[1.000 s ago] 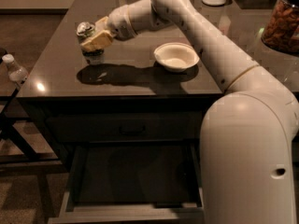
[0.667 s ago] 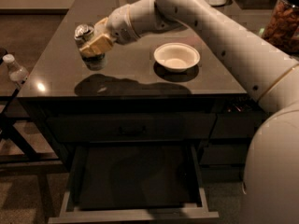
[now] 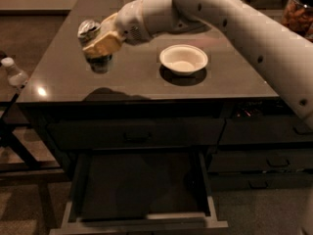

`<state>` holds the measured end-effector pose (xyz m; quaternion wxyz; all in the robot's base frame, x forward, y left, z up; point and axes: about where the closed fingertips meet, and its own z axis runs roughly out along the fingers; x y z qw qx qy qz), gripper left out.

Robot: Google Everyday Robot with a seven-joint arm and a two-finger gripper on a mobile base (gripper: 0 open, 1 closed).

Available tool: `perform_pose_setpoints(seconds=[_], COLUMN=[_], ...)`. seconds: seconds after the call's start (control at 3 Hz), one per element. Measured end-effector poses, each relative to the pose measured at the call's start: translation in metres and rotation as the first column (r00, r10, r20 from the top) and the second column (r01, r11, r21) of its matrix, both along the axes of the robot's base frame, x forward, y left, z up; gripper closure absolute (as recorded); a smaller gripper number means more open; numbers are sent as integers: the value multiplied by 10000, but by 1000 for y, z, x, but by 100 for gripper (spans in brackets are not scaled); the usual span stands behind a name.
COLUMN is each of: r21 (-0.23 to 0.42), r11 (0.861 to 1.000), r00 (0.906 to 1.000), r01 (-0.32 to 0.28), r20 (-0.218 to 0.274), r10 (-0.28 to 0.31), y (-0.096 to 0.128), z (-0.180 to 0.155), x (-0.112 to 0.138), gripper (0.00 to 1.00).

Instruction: Place 7up can into middle drawer

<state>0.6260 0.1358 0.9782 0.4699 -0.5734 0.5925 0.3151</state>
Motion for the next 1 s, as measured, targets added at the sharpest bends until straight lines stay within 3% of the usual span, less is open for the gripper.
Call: perform_pose_setpoints(seconds=[0.33, 0.67, 1.0], r21=[13, 104, -210], r11=[9979, 9906, 9874], r00=[9978, 9899, 9843], r01=[647, 1367, 1566], r20=[-140, -392, -791], r10=[-647, -1362, -1578], y=[-14, -28, -40], z=[2, -12, -40], x=[-44, -84, -94], gripper=[100, 100, 100])
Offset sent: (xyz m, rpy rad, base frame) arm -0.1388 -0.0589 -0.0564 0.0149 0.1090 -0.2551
